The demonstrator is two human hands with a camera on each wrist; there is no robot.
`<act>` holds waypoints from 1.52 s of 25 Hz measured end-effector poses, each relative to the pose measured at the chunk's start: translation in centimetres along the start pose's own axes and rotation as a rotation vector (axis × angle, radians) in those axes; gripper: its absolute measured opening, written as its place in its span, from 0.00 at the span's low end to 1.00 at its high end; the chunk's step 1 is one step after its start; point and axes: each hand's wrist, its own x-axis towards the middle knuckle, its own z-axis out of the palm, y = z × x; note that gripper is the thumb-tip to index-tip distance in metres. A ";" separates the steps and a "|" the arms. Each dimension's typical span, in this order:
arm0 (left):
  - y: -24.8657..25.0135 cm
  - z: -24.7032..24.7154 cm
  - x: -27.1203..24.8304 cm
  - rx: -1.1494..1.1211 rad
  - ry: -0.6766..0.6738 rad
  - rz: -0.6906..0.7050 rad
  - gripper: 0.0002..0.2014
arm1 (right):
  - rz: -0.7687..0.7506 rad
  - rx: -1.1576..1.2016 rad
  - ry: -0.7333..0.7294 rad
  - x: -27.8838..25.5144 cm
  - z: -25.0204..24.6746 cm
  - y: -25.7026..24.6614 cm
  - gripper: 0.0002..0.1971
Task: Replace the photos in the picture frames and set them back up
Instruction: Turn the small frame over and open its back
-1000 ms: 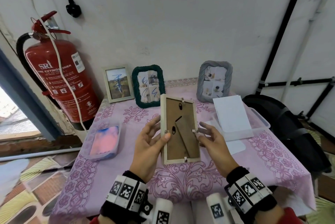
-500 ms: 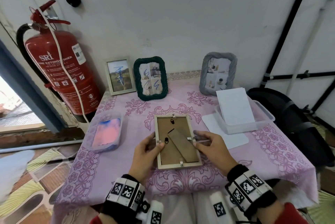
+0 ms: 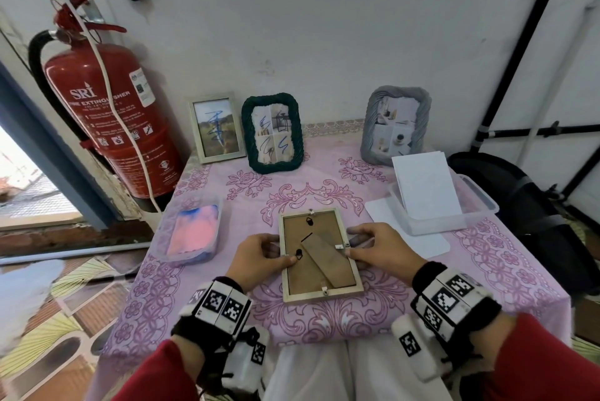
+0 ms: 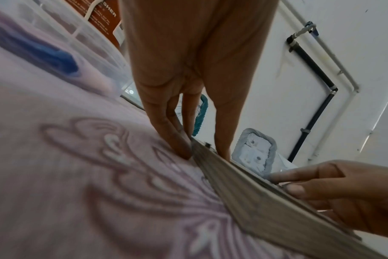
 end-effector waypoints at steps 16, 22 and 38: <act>0.5 -0.3 1.8 0.243 -0.083 0.032 0.14 | -0.126 -0.445 -0.105 2.2 0.0 -1.2 0.26; 0.7 -0.6 1.9 0.084 -0.114 -0.041 0.10 | -0.078 -0.413 -0.145 2.6 -0.4 -1.8 0.23; 1.4 -0.8 1.6 -0.175 -0.116 -0.163 0.11 | -0.018 -0.291 -0.111 2.9 0.1 -1.7 0.11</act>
